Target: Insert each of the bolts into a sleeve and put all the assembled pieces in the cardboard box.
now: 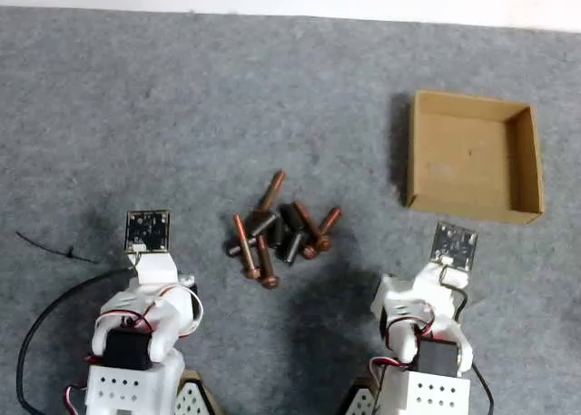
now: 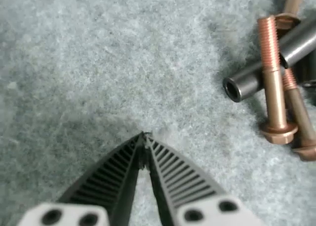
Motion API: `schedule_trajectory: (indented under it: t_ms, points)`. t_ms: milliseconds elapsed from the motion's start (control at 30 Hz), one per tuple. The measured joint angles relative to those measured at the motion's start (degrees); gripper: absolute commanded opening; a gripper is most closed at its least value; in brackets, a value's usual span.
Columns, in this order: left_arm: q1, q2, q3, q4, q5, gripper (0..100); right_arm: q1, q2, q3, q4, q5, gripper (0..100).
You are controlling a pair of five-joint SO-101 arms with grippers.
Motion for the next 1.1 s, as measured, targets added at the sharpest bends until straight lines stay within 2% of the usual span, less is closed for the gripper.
schedule_trajectory:
  t_ms: [67, 200, 367, 467, 567, 700, 800, 933, 1000, 1100]
  points:
    - [-1.0, 0.0, 0.0, 0.1, 0.0, 1, 0.0, 0.0, 0.0, 0.0, 0.0, 21.7]
    - [-8.9, 0.0, 0.0, 0.1, 0.0, 1, 0.0, 0.0, 0.0, 0.0, 0.0, 21.7]
    - [-10.1, 0.0, -0.6, 1.4, -0.1, 1, 0.0, 0.0, 0.0, 0.0, 0.0, 21.7]
    - [-13.4, 0.0, -2.1, 3.3, -0.8, 1, 0.0, 0.0, 0.0, 0.0, 0.0, 21.7]
    - [-20.0, 0.0, -5.6, 4.1, -8.4, 1, -0.1, 0.0, 0.0, -0.2, -0.2, 21.7]
    - [-33.0, -0.4, -9.2, 4.2, -26.2, 1, -1.1, 0.0, 0.0, -1.1, -0.2, 21.7]
    - [-38.4, -0.1, -9.8, -1.0, -32.7, 1, 3.0, 0.0, 0.0, -1.3, -0.2, 22.0]
    - [-38.9, -0.1, -13.2, -11.0, -34.0, 1, 11.9, 0.0, 0.0, -3.4, -0.2, 22.0]
    - [-38.1, -0.1, -17.1, -11.6, -34.2, 1, 15.7, 0.0, 0.0, -5.3, 0.9, 22.0]
    - [-32.7, 0.9, -24.6, -9.1, -34.4, 1, 18.1, 0.0, 0.0, -6.1, 5.6, 22.0]
